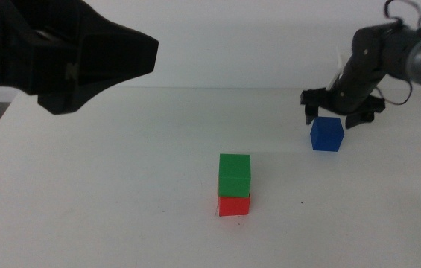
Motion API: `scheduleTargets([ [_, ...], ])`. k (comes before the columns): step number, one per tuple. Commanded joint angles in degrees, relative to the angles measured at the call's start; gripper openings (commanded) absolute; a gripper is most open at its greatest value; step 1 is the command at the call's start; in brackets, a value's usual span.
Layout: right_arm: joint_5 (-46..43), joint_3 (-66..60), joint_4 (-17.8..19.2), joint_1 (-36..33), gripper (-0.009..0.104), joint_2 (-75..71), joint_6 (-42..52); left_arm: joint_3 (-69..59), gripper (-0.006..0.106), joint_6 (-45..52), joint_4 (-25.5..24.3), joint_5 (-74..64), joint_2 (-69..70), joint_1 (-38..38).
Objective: Stack red cubes first, then green, then blue cubes in a specific spot.
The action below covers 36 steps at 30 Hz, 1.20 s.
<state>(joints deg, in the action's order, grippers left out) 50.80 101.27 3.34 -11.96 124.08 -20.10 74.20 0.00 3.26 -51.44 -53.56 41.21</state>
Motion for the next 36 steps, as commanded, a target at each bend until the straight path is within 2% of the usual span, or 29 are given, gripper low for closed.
scheduleTargets([
  [1,0.6,1.9,1.7,0.0,0.090,2.7,-0.9,-0.3,0.094,0.0,-0.4,0.7,0.2,0.0],
  [4,-0.5,2.3,2.6,0.0,0.072,4.2,-0.9,-0.3,0.094,0.0,-0.4,0.7,0.2,0.0],
  [9,1.7,2.3,2.6,-0.3,0.015,1.5,-0.2,-0.3,0.094,0.0,-0.3,1.1,0.2,0.0],
  [11,2.9,1.3,2.6,-1.2,0.005,-1.7,-0.2,-0.3,0.094,0.0,-0.3,1.1,0.2,0.0],
  [16,3.1,-9.1,3.2,-9.3,0.002,-15.5,-6.6,-0.3,0.094,0.0,-0.3,1.2,0.2,0.0],
  [17,3.5,-11.1,4.8,-11.7,0.002,-18.1,-9.6,-0.3,0.094,0.0,-0.3,1.2,0.2,0.0],
  [21,10.3,-11.8,15.4,-21.7,0.002,-23.4,-23.3,-0.3,0.094,0.0,-0.4,1.2,0.2,0.0],
  [23,13.4,-10.2,17.3,-25.7,0.002,-23.7,-26.1,-0.3,0.094,0.0,-0.4,1.2,0.2,0.0],
  [29,14.8,-5.5,14.3,-32.3,0.002,-21.0,-30.8,-0.3,0.094,0.0,-0.4,1.2,0.2,0.0],
  [36,14.6,-4.5,13.4,-34.2,0.002,-17.1,-32.8,-0.3,0.094,0.0,-0.4,1.2,0.2,0.0],
])
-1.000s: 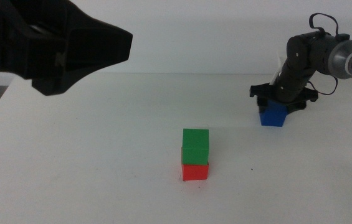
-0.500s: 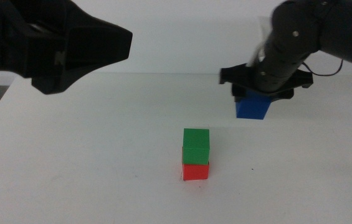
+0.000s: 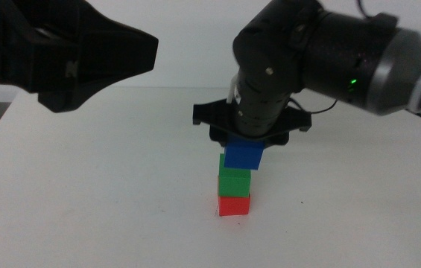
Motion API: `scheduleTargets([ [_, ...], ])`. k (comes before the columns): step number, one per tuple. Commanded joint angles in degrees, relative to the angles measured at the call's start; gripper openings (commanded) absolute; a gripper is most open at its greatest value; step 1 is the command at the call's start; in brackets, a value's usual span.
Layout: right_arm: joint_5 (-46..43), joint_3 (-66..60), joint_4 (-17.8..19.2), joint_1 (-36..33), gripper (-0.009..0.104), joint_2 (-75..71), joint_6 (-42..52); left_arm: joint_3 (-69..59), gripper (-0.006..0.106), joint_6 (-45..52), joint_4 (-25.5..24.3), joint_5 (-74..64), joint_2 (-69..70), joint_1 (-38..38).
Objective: Stack red cubes first, then green, then blue cubes in a specific spot.
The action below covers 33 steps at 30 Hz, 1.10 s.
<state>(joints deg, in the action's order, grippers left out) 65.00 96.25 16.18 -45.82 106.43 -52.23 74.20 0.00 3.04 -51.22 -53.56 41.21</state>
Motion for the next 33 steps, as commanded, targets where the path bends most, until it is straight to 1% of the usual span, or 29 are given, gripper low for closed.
scheduleTargets([
  [1,0.6,0.6,0.8,-0.5,0.002,1.0,-0.9,-0.3,0.094,0.0,-0.3,0.9,0.2,0.0],
  [14,-0.9,0.6,2.7,-1.0,0.002,3.8,-2.0,-0.3,0.094,0.0,-0.3,0.9,0.2,0.0],
  [23,-2.1,0.6,2.4,-1.0,0.002,4.9,-2.0,-0.3,0.094,0.0,-0.3,0.9,0.2,0.0],
  [24,-2.1,0.6,2.9,-0.9,0.063,4.9,-2.0,-0.3,0.094,0.0,-0.2,0.9,0.2,0.0],
  [25,-2.2,0.6,3.1,-0.9,0.072,4.9,-2.0,-0.3,0.094,0.0,-0.2,0.9,0.2,0.0],
  [28,-1.6,0.5,3.1,-0.8,0.090,2.3,-0.1,-0.3,0.094,0.0,-0.2,0.9,0.2,0.0],
  [29,-1.3,0.3,3.1,-0.5,0.093,0.2,1.7,-0.3,0.094,0.0,-0.2,0.9,0.2,0.0],
  [33,-1.6,-6.7,3.3,2.8,0.093,-13.9,8.9,-0.3,0.094,0.0,-0.2,0.9,0.2,0.0],
])
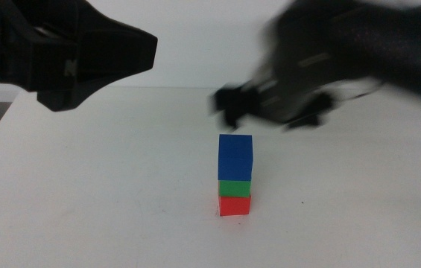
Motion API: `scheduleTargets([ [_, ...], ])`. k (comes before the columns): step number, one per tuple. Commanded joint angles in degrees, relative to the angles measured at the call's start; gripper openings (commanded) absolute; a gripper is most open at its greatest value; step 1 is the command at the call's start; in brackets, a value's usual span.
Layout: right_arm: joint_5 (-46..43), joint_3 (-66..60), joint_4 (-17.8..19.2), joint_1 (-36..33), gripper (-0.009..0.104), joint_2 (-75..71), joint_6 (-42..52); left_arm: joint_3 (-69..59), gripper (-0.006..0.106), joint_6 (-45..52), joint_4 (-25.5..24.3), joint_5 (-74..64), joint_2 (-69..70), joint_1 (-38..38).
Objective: Stack red cubes first, then green, then blue cubes in a specific spot.
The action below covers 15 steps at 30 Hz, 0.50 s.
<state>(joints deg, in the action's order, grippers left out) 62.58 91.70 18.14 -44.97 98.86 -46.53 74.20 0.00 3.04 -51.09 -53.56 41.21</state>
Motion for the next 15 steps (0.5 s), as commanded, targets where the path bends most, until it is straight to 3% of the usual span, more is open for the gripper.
scheduleTargets([
  [1,-0.3,-5.4,1.3,3.6,0.093,-10.9,4.7,-0.3,0.094,0.0,-0.2,0.8,0.2,0.0],
  [4,-6.6,-17.0,1.0,10.3,0.093,-24.3,13.2,-0.3,0.094,0.0,-0.2,0.8,0.2,0.0],
  [6,-11.3,-24.1,-1.3,16.0,0.093,-33.6,21.9,-0.3,0.094,0.0,-0.2,0.8,0.2,0.0],
  [13,-27.2,-43.2,-19.2,37.4,0.093,-54.7,44.1,-0.3,0.094,0.0,-0.2,0.8,0.2,0.0],
  [15,-28.1,-45.2,-20.9,40.2,0.093,-57.5,47.3,-0.3,0.094,0.0,-0.2,0.8,0.2,0.0],
])
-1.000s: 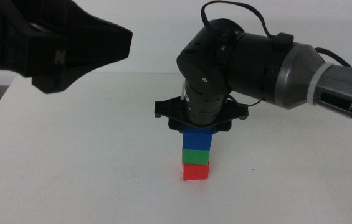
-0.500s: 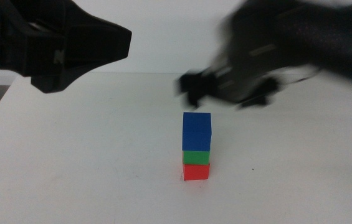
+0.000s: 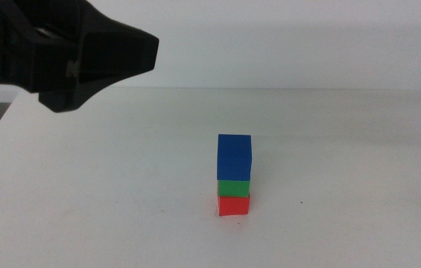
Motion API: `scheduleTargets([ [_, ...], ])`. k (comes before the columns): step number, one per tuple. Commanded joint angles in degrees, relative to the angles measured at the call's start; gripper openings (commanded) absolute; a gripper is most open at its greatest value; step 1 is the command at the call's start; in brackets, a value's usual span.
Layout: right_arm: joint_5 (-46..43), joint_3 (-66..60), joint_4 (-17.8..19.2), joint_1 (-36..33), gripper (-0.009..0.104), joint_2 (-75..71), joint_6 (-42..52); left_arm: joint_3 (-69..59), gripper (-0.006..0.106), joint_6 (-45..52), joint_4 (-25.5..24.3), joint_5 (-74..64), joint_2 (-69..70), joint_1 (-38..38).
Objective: Stack red cubes first, then green, then blue cubes in a specific spot.
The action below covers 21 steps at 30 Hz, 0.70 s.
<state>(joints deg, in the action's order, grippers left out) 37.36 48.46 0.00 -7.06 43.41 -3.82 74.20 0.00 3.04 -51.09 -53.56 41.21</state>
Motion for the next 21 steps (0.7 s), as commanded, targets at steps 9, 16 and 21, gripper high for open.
scheduleTargets([
  [9,-3.0,-2.2,-2.3,3.6,0.093,-8.2,4.8,-0.3,0.094,0.0,-0.2,0.8,0.2,0.0],
  [16,-3.0,-2.2,-2.3,3.6,0.093,-9.4,4.8,-0.3,0.094,0.0,-0.2,0.8,0.2,0.0],
  [21,-3.2,-2.2,-2.6,3.6,0.093,-9.4,4.8,-5.4,0.094,0.0,-0.4,11.4,3.2,-1.1],
])
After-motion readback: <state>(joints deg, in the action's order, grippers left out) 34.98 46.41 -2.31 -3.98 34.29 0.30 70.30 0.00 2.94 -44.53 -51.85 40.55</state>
